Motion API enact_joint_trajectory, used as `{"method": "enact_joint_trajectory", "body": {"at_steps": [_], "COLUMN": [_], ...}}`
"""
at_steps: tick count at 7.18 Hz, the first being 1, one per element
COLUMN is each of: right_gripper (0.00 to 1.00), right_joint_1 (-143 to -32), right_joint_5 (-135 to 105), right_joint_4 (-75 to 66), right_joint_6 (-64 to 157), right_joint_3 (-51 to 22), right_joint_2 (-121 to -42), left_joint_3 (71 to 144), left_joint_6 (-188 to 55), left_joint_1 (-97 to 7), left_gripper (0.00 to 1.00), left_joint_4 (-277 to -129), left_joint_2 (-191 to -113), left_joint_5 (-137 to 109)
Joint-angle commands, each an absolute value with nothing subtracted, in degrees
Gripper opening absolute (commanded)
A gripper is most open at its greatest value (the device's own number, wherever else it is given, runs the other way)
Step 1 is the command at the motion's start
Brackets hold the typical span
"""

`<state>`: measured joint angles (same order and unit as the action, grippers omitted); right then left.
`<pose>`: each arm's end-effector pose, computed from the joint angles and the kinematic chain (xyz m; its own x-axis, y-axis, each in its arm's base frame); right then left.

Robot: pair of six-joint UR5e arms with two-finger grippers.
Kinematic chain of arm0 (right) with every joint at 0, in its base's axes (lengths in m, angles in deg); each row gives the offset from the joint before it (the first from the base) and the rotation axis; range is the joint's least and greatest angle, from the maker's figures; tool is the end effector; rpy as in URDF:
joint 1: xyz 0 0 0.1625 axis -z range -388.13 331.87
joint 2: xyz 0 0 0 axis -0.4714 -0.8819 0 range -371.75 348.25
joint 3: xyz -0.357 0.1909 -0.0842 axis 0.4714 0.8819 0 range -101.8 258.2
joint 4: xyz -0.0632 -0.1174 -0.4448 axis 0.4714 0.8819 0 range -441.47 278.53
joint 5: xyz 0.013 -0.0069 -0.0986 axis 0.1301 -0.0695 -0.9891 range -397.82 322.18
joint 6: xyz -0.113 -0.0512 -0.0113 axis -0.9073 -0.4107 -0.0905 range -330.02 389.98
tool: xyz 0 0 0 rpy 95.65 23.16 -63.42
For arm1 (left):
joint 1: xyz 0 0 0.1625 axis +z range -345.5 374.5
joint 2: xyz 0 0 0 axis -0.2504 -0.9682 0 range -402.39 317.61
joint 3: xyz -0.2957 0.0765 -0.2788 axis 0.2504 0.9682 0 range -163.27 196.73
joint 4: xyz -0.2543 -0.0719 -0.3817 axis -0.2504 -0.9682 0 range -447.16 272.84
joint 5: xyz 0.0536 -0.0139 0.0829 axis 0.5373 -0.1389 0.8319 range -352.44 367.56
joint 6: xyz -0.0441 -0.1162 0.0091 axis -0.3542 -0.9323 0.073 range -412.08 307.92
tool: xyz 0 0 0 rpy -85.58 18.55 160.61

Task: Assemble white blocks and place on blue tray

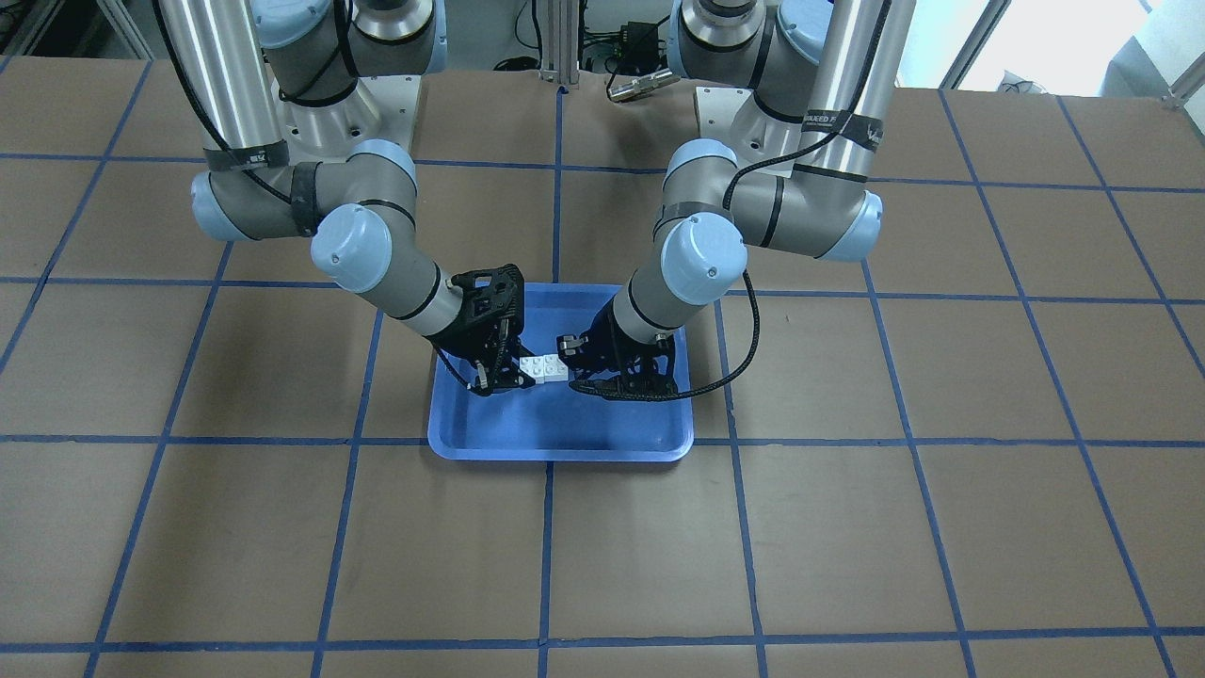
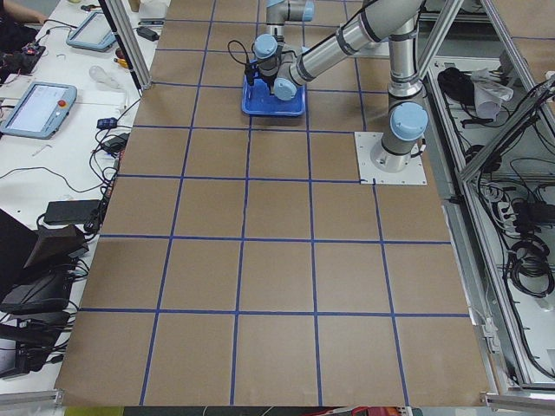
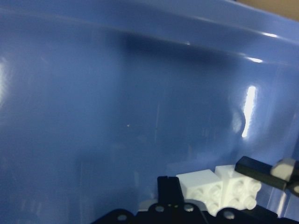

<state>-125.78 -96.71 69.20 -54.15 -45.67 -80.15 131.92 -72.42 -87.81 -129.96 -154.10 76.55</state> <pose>0.2642 -0.4824 0.0833 0.0457 -0.9983 0.0375 -0.8514 -0.0586 -0.5212 -0.2927 -0.5065 0.1062 -0.9289 -0.1513 0.3380 -0.1170 0.9859 0.1196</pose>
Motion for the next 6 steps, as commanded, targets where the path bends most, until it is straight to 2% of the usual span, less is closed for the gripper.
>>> {"method": "enact_joint_trajectory", "body": {"at_steps": [1, 4, 5, 6], "right_gripper": [0.08, 0.11, 0.24, 0.6], "right_joint_1": [-125.9, -125.9, -125.9, -125.9], "right_joint_5": [-96.7, -96.7, -96.7, -96.7], "right_joint_4": [69.1, 69.0, 69.1, 69.1], "right_joint_6": [-53.8, -53.8, -53.8, -53.9], "right_joint_3": [-45.6, -45.7, -45.7, -46.0], "right_joint_2": [-80.5, -80.5, -80.1, -80.1], "left_joint_3": [131.9, 131.9, 131.9, 131.9], "left_joint_6": [-72.5, -72.5, -72.6, -72.6], "left_joint_1": [-87.8, -87.8, -87.8, -87.8], "left_gripper": [0.0, 0.0, 0.0, 0.0], "left_joint_4": [-130.0, -130.0, -130.0, -130.0], "left_joint_2": [-154.1, -154.1, -154.1, -154.1], "left_joint_5": [76.6, 76.6, 76.6, 76.6]}}
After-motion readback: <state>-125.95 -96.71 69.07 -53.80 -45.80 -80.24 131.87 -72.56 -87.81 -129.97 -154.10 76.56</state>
